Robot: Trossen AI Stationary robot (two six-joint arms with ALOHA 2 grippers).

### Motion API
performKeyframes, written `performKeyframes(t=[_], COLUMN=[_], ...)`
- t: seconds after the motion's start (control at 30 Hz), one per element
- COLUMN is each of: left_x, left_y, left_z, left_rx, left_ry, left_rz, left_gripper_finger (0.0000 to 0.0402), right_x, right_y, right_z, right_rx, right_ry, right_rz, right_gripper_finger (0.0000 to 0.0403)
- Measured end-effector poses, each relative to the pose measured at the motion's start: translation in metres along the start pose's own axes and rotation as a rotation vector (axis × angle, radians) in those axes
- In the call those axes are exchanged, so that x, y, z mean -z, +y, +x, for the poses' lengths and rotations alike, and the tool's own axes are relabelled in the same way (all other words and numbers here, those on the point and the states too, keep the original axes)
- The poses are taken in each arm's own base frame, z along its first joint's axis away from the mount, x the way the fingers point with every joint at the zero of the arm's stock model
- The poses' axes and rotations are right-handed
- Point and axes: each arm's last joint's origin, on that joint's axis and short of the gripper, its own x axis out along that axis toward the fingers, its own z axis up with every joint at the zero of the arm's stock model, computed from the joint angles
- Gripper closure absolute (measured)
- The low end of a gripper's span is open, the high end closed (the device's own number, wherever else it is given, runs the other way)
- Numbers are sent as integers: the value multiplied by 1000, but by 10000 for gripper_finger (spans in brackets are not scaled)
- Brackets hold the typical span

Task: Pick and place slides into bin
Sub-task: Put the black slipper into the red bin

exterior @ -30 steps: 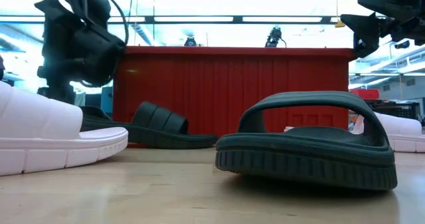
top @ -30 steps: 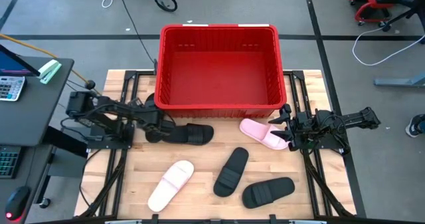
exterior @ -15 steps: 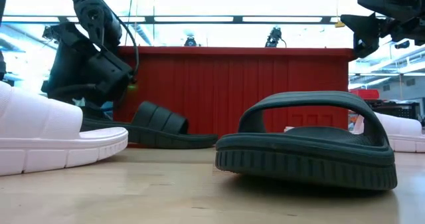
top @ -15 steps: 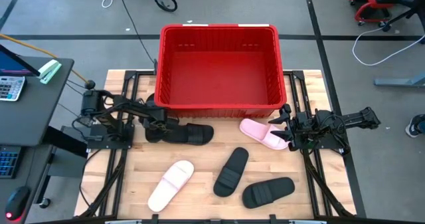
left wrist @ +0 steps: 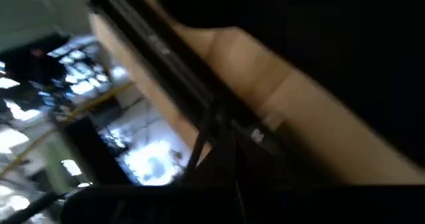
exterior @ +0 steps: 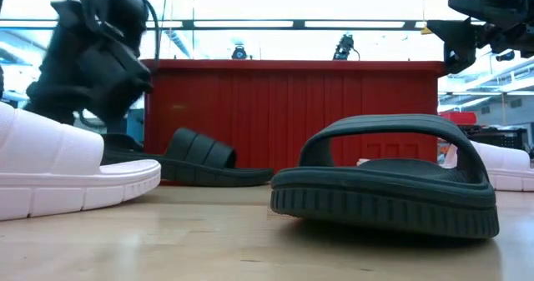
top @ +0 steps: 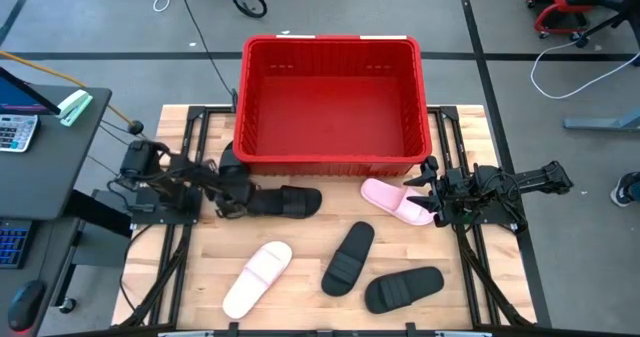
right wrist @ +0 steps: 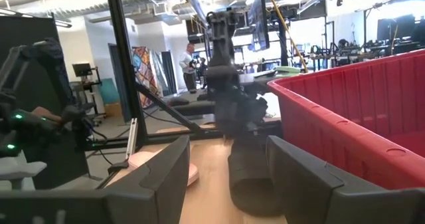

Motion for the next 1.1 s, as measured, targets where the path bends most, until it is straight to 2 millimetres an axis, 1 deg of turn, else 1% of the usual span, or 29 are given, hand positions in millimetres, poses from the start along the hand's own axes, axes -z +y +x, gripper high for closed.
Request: performKeyframes(t=[0.13,0.2,0.27,0.37,0.5,0.7,0.83,0.97,1.1], left_x=[6,6,10,16,26,34,35,35,36], left_y=[-9,-17,-21,-27,-34,-52,-62,-68,-70], left_z=[-23,-32,-41,-51,-56,-52,-50,-38,-24], left_rx=[39,88,101,142,192,269,327,354,348], left_ry=[-143,-215,-257,-275,-246,-318,-372,-384,-387], left_rz=[20,33,69,112,160,163,159,120,52], left_gripper_finger=[393,385,374,350,304,228,196,188,202], right_x=[0,0,1,1,1,1,1,1,1], right_y=[0,0,0,0,0,0,0,0,0], right_z=[0,0,0,0,0,0,0,0,0], right_rx=[0,0,0,0,-1,-1,-2,-2,-2], right_ry=[2,2,5,6,8,9,9,9,9], right_rz=[-1,-1,-1,-1,-2,-3,-3,-3,-3], right_gripper_finger=[197,197,197,197,197,197,197,197,197])
